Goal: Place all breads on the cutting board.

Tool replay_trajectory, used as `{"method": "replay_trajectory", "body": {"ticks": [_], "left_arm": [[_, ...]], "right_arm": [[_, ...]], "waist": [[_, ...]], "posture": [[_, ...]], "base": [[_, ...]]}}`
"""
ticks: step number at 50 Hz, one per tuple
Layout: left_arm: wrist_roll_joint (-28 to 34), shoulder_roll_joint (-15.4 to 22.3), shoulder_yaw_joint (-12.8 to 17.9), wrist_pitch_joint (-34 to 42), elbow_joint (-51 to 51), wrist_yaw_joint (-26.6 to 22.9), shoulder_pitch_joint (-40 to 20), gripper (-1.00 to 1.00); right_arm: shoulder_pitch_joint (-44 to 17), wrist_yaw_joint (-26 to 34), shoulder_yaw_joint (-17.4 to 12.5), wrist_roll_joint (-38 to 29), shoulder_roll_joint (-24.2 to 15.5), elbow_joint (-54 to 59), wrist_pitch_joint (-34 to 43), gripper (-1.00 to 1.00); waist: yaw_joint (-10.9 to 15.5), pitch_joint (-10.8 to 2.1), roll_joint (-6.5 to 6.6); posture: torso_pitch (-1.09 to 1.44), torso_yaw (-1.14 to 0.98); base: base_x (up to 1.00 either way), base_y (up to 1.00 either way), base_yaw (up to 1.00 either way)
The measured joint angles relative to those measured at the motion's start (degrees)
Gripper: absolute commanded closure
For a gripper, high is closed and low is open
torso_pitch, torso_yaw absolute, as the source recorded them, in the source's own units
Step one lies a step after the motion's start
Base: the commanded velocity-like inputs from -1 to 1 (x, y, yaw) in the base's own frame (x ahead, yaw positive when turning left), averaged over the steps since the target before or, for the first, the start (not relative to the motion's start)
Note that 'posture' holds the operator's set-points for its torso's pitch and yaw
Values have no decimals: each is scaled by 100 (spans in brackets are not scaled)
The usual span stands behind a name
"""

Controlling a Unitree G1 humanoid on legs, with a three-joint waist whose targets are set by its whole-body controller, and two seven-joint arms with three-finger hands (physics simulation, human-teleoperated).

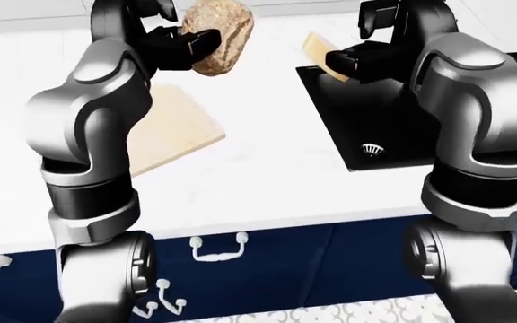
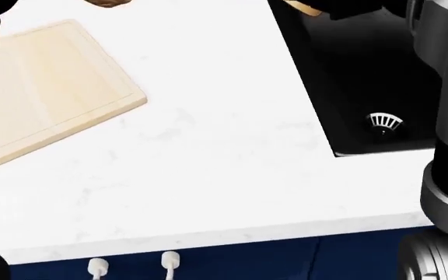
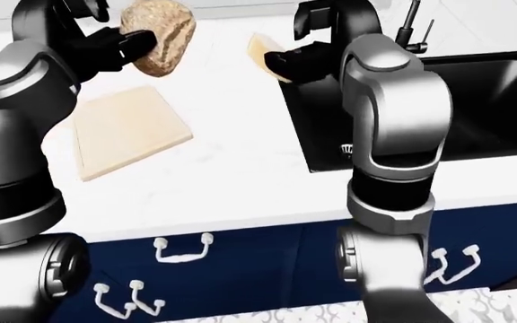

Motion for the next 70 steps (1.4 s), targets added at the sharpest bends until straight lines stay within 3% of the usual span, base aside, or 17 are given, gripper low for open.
{"method": "replay_trajectory", "body": {"ticks": [2,14,22,26,30,32,34,37,42,45,51,55,62,65,66,68,70], "left_arm": [[-15,32,79,58,-82,45,35,100],[-283,60,149,447,-488,264,-10,100],[-301,7,91,411,-430,360,6,100],[-263,-26,121,350,-566,426,-35,100],[-363,-85,76,555,-660,479,-9,100],[-415,-80,82,617,-670,491,-20,100],[-463,-98,75,638,-754,502,70,100],[-542,-86,68,713,-783,514,135,100],[-660,-46,69,751,-849,555,35,100],[-705,-10,125,662,-992,594,-17,100],[-806,43,134,610,-986,632,21,100],[-770,99,210,734,-764,708,229,100],[-916,80,80,697,-900,690,11,100],[-919,134,137,593,-967,709,-119,100],[-913,149,169,548,-980,714,-83,100],[-871,173,247,585,-869,758,100,100],[-811,175,247,684,-688,810,90,100]], "right_arm": [[3,18,54,20,39,-158,85,100],[-243,10,-6,47,-56,-512,481,100],[-192,83,-27,83,-136,-439,567,100],[-192,62,-124,164,-154,-571,538,100],[-131,-7,-140,167,-186,-806,705,100],[-134,-31,-135,177,-174,-805,739,100],[-51,-51,-124,181,-168,-826,754,100],[-8,-72,-119,176,-178,-767,841,100],[-137,-111,-178,144,-224,-756,952,100],[-270,-110,-167,150,-244,-873,853,100],[-334,-138,-138,132,-227,-759,835,100],[-291,-89,47,209,-97,-607,899,100],[-434,-106,-113,99,-253,-576,893,100],[-567,-83,-102,93,-261,-665,814,100],[-536,-75,-83,97,-219,-726,793,100],[-425,-20,61,165,-121,-678,827,100],[-431,37,111,235,-134,-557,896,100]], "waist": [[76,48,-114],[-3,247,-256],[202,42,-360],[158,226,-374],[141,273,-434],[143,252,-583],[115,286,-509],[75,214,-394],[45,7,-721],[69,-25,-678],[-70,234,-184],[57,257,-461],[55,-50,-512],[148,93,-162],[183,164,-144],[247,238,-206],[237,288,-430]], "posture": [[0,0],[0,0],[0,0],[0,0],[0,0],[0,0],[0,0],[0,0],[0,0],[0,0],[0,0],[0,0],[0,0],[0,0],[0,0],[0,0],[0,0]], "base": [[0,41,0],[0,9,6],[0,0,72],[0,0,0],[0,0,0],[0,0,0],[0,0,0],[0,17,0],[0,55,0],[0,41,0],[0,4,0],[0,52,0],[0,62,0],[0,1,0],[0,23,0],[0,78,0],[0,89,0]]}}
